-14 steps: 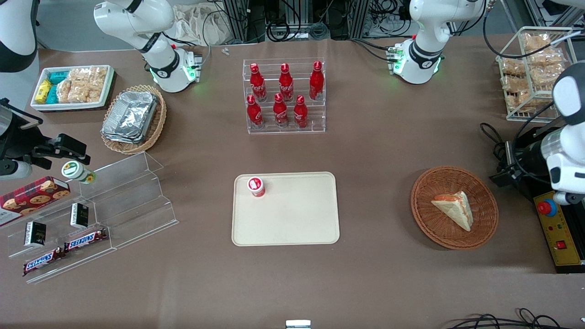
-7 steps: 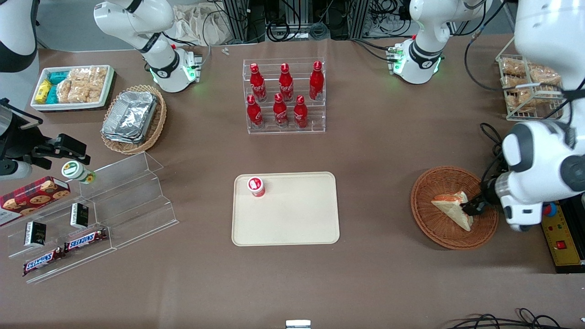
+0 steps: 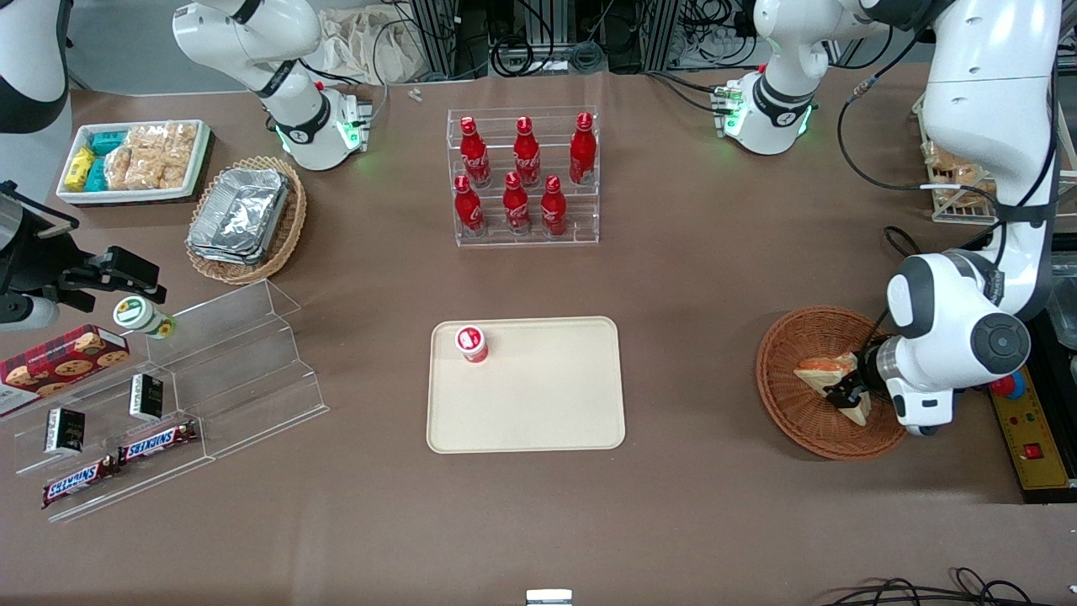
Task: Place sandwich from basket to tray
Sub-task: 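Lower the left gripper and close it on the wrapped sandwich, then lift the sandwich and carry it with the left gripper to the tray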
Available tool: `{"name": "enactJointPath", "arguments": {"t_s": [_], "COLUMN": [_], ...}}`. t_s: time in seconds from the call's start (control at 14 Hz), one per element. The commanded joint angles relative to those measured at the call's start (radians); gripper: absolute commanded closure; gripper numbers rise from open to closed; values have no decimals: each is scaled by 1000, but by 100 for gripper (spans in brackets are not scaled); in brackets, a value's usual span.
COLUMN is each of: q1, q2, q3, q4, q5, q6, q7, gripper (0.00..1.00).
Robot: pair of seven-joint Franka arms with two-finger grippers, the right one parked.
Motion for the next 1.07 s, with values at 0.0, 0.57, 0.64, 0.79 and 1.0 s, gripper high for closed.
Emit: {"name": "enactJointPath", "arguments": {"t_s": [0.0,0.57,0.64,0.79,1.0], "q1": [-2,-2,-2,-2,-2], "q2": [-18,-330,-350,-352,-311], "q3": [2,-93,-139,-252,-438], "q4": [-23,47,46,49,50], "q5": [5,25,25,25,20], "q6": [24,-448,-470,-479,-415], "q7": [-27,305,362,389,372], "gripper": [100,100,100,100,100]}}
